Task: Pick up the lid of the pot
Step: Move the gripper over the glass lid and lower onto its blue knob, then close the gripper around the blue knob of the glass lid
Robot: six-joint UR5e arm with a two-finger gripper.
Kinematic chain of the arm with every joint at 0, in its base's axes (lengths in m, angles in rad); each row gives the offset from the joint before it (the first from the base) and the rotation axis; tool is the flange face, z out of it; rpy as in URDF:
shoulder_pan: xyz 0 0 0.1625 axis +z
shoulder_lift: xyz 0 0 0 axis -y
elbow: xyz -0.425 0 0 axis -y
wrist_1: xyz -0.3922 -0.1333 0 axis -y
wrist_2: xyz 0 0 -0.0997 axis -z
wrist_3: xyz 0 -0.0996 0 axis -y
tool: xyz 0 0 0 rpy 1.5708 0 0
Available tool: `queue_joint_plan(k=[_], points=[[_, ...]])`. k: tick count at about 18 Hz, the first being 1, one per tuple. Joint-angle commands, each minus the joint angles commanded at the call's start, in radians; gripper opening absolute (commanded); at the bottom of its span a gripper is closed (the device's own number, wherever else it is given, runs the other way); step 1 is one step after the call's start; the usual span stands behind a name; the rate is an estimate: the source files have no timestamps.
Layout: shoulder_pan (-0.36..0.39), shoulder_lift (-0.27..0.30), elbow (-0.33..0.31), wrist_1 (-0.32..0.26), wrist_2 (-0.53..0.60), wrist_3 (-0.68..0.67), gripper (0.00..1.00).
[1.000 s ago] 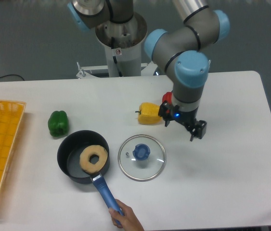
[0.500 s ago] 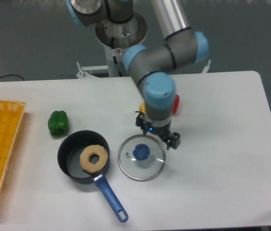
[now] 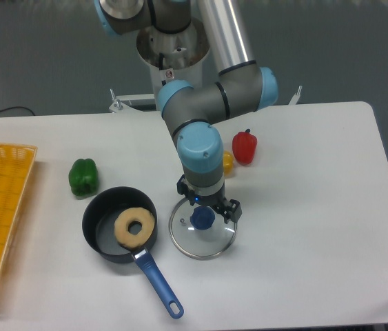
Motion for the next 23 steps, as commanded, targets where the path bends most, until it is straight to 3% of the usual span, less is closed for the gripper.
queue_joint_plan(k=[4,23], points=[[0.003,-0.005,0.003,0.000,-0.046,-0.006,1.00],[0.003,-0.043,0.002,0.006,-0.046,-0.015,1.00]])
